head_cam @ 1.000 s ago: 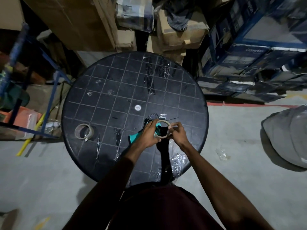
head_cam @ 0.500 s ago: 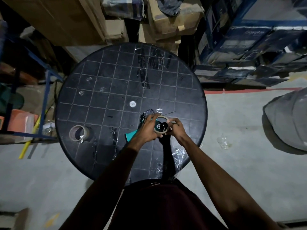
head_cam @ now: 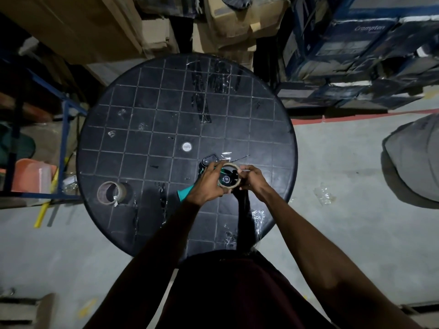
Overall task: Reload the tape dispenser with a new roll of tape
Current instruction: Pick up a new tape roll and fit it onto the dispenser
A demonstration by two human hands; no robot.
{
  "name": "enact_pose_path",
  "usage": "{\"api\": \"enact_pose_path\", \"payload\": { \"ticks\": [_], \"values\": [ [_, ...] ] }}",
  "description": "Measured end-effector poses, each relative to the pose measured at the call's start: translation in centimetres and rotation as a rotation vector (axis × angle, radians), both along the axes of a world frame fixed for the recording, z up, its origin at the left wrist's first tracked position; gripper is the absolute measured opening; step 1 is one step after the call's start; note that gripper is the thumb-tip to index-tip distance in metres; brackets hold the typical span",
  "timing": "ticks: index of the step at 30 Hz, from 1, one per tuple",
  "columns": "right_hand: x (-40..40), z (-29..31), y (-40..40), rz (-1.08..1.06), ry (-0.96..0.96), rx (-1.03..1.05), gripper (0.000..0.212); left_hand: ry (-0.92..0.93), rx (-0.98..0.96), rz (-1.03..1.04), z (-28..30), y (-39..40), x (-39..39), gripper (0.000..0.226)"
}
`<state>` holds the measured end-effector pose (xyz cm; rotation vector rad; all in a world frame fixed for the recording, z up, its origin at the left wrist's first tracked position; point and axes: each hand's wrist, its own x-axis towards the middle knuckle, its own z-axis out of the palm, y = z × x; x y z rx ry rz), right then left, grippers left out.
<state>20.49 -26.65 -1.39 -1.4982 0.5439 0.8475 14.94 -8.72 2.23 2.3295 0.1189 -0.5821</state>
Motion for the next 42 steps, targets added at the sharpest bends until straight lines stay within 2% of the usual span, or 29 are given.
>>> {"api": "enact_pose_path", "payload": {
  "ticks": [6,10,13,18,27,31,34,36,39,42],
  "values": [
    [-0.8,-0.7,0.5,-0.018,-0.02,-0.058,0.01,0.013,0.071,-0.019,-0.6,0.0,-0.1,0.112],
    [-1.1,-1.4,0.4,-0.035,-0.019,-0.066,0.012,0.018,0.064,-0.022,-1.0,-0.1,-0.4,0.113],
    [-1.1,-1.9,0.4,-0.043,-0.026,-0.058,0.006,0.022,0.054,-0.028,-1.1,0.0,-0.4,0.114],
    [-1.3,-2.6,0.4,-0.051,-0.037,-0.061,0.011,0.021,0.044,-0.053,-1.3,0.3,-0.5,0.116],
    [-1.1,-2.1,0.2,-0.038,-0.029,-0.075,0.005,0.042,0.052,0.012,-1.5,0.0,-0.3,0.117],
    [-1.5,-1.5,0.3,0.046,-0.122,-0.228,0.025,0.058,0.004,0.003,-1.2,0.1,0.1,0.117],
    [-2.3,-1.1,0.0,0.212,-0.463,-0.403,0.047,0.036,0.023,-0.039,-1.5,0.2,-0.4,0.118],
    [-2.7,-1.1,-0.2,0.342,-0.602,-0.399,0.064,-0.013,0.049,-0.033,-1.7,0.3,-1.0,0.112],
    [-2.8,-1.1,-0.1,0.496,-0.659,-0.404,0.081,-0.091,0.101,-0.011,-1.8,0.5,-1.3,0.096],
    [-2.5,-0.5,0.2,0.539,-0.676,-0.446,0.084,-0.107,0.138,-0.018,-1.4,0.3,-1.0,0.088]
  ]
}}
